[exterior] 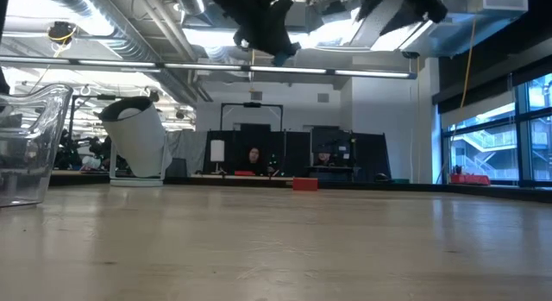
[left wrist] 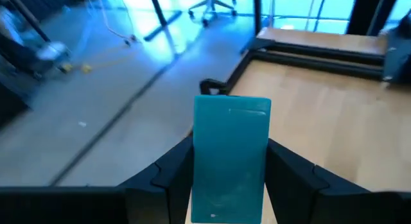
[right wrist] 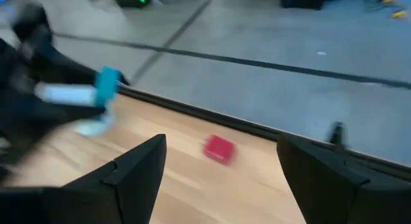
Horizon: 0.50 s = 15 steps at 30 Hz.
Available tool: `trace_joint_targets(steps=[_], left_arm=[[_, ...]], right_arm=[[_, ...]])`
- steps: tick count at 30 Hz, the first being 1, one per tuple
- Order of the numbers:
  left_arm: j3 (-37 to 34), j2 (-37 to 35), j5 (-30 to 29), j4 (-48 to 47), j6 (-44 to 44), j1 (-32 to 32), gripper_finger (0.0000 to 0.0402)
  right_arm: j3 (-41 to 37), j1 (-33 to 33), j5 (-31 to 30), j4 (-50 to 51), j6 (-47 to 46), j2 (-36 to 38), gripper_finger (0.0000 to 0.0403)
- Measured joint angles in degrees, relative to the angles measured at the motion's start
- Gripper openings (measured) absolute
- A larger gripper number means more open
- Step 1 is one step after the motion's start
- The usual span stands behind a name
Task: Pick & Place Office items
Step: Put the light blue timer into the right transparent bin
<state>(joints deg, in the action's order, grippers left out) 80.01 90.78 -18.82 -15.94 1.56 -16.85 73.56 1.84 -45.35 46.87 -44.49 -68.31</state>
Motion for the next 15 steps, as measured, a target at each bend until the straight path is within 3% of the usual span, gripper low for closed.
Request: trace_joint_targets(steps=[10,15], left_arm=[[0.0,0.0,-9.6,2.9,8.2,5.4,0.0159],[0.0,0.0,-10.8,6.1,10.2,7.5,0.0159]], right_arm=[[0.0,2.8,12.7,-16.6,5.1,0.0,0.0300],[0.0,5.1,18.9,-20.9,4.7,-0.5,0.0300]])
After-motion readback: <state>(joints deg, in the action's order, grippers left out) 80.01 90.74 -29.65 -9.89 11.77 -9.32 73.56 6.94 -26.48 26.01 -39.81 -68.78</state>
